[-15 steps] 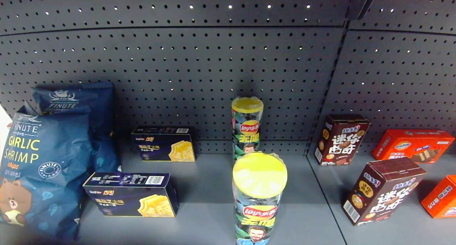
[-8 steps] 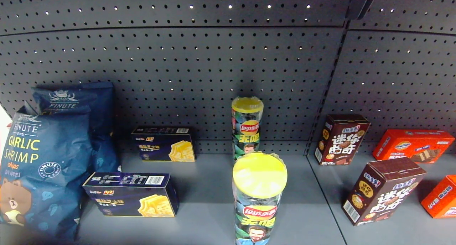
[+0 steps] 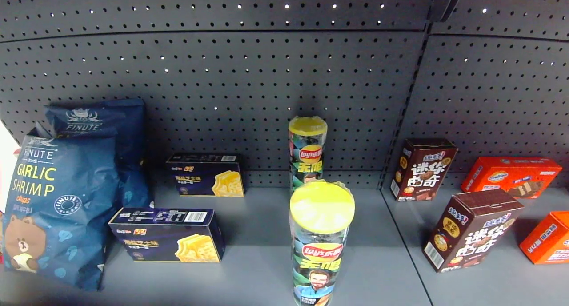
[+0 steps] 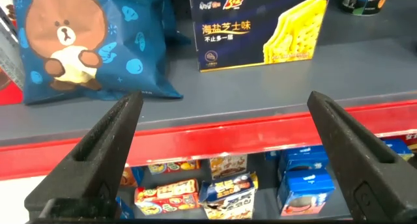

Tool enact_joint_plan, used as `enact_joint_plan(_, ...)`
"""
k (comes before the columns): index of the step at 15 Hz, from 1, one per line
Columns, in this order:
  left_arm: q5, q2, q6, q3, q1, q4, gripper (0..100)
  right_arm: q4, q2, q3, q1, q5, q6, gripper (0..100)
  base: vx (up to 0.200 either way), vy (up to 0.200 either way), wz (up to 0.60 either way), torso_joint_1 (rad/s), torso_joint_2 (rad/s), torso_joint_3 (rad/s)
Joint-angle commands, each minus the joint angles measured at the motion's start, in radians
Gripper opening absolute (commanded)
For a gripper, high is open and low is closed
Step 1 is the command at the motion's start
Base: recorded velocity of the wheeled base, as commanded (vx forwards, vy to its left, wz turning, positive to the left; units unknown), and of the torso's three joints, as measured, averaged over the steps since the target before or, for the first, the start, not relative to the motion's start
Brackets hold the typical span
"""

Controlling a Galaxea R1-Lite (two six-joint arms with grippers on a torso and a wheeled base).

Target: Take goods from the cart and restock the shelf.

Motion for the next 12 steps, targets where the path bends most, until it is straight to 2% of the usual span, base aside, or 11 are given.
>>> enact_joint_plan(1,-0.001,0.000,0.001,0.000,0.000,0.000,100,-0.001,0.001,0.000,-0.001,0.000,0.000,100,0.000,0.000,0.00,0.000,0.00,0.000)
enact_joint_plan(4,-0.001,0.000,0.001,0.000,0.000,0.000,100,-0.001,0.001,0.000,0.001,0.000,0.000,100,0.000,0.000,0.00,0.000,0.00,0.000)
enact_joint_plan(5,-0.001,0.000,0.001,0.000,0.000,0.000,100,0.000,0.001,0.000,-0.001,0.000,0.000,100,-0.200,0.000,0.00,0.012,0.01,-0.002)
enact_joint_plan(12,-0.001,0.000,-0.001,0.000,0.000,0.000,100,-0.001,0.001,0.000,-0.001,0.000,0.000,100,0.000,0.000,0.00,0.000,0.00,0.000)
